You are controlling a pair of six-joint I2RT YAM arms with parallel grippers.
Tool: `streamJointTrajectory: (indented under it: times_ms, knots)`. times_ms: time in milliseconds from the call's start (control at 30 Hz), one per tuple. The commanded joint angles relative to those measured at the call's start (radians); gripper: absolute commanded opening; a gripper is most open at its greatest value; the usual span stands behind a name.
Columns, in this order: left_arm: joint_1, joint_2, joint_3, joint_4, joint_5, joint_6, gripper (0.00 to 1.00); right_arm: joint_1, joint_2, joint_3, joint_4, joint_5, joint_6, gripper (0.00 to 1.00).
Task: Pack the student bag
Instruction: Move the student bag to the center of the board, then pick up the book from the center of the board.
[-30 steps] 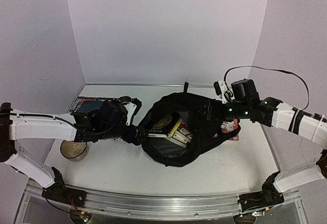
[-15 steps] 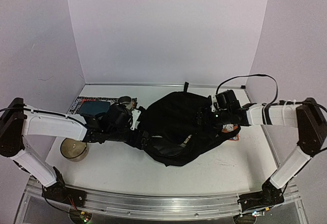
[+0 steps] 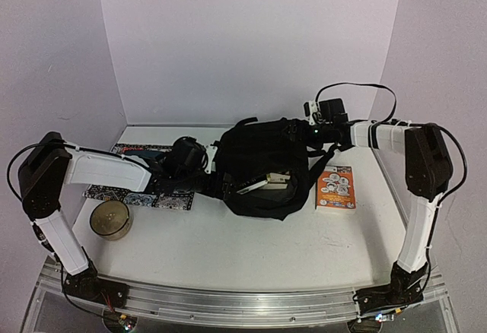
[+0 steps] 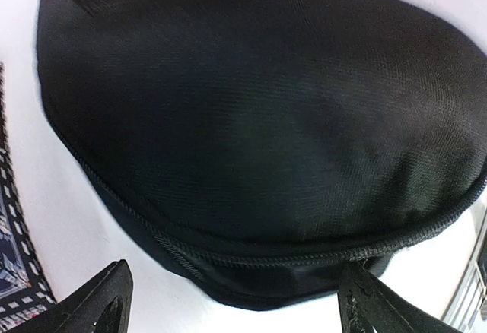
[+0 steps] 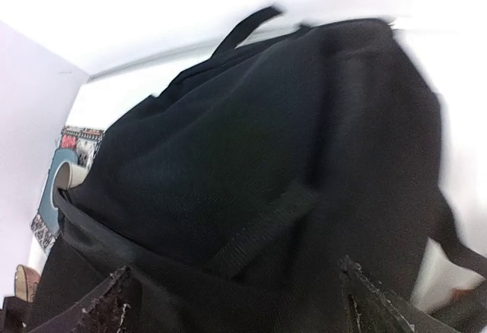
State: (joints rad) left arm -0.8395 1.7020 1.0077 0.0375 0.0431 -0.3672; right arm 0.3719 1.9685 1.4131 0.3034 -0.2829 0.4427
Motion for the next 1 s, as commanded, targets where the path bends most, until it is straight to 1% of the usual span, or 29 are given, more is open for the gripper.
streamJointTrajectory:
  times_ms: [0,167,267,333,400,533,733,833,967]
  knots:
    - [0.013,-0.034,0.037,0.043,0.023,0.001,0.95,-0.054,-0.197,-0.093,-0.082,0.007,-0.082,0.92]
    - [0.021,-0.113,-0.006,0.02,0.015,-0.011,0.96,-0.14,-0.388,-0.283,-0.178,0.08,-0.106,0.94]
    - [0.033,-0.163,-0.03,-0.002,0.014,-0.029,0.96,-0.21,-0.466,-0.383,-0.209,0.107,-0.082,0.95]
    - [0.042,-0.201,-0.048,-0.02,0.005,-0.041,0.97,-0.263,-0.504,-0.449,-0.21,0.089,-0.058,0.95]
    - [0.057,-0.237,-0.063,-0.031,0.004,-0.05,0.98,-0.306,-0.517,-0.495,-0.211,0.066,-0.045,0.98]
    - [0.086,-0.293,-0.097,-0.072,-0.005,-0.053,0.99,-0.345,-0.473,-0.538,-0.21,0.014,-0.045,0.98]
    - [0.125,-0.333,-0.138,-0.096,-0.007,-0.059,0.99,-0.352,-0.326,-0.537,-0.177,-0.007,-0.035,0.98]
    - [0.128,-0.351,-0.154,-0.097,-0.007,-0.065,0.99,-0.352,-0.26,-0.53,-0.157,-0.015,-0.029,0.95]
    - [0.129,-0.359,-0.162,-0.097,-0.007,-0.067,0.99,-0.352,-0.188,-0.509,-0.127,-0.057,-0.038,0.88]
